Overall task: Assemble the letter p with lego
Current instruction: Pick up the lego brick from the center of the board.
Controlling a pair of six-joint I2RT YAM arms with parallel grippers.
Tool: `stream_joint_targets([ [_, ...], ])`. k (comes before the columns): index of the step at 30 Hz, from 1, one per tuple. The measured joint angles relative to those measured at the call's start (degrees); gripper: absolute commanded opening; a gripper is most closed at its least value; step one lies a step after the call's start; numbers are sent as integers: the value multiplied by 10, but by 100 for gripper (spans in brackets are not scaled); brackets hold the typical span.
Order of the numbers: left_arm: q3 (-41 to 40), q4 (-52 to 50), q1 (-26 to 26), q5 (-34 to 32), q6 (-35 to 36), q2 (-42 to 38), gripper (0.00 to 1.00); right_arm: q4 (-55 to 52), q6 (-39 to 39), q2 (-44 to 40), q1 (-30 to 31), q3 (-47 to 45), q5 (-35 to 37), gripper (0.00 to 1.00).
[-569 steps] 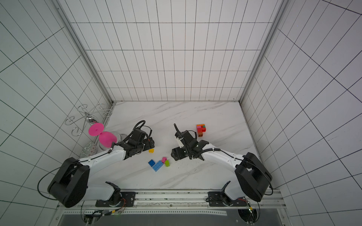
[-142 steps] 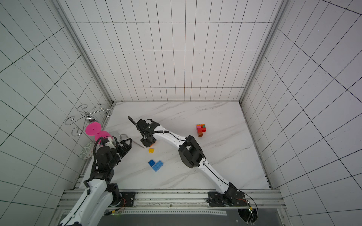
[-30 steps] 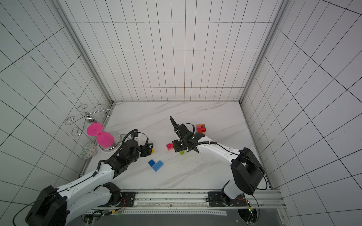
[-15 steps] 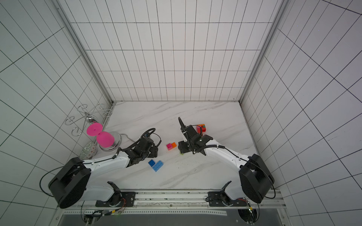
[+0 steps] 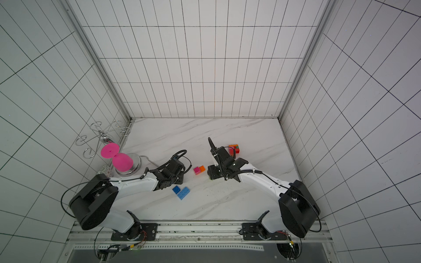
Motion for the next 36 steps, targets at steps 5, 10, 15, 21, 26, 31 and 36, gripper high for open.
stream_joint_targets([
  [5,6,0,-2,-10,0,9,41,3,2,-5,0,-3,-2,56],
  [10,12,0,-6,-17,0,16,30,4,6,-17,0,-13,-4,63],
  [15,14,-4,-15,-17,6,15,28,4,7,-28,0,-19,-7,65],
  [21,9,-3,-59,-29,21,-49,28,4,16,-42,-9,-20,-33,66],
  [26,-22,42,-115,-34,47,-162,28,4,34,-52,-40,-19,-92,66],
  [31,-77,109,-165,-14,83,-280,28,-3,62,-52,-75,-9,-180,65],
  [36,-109,160,-180,29,110,-335,28,-2,82,-44,-82,30,-271,62],
])
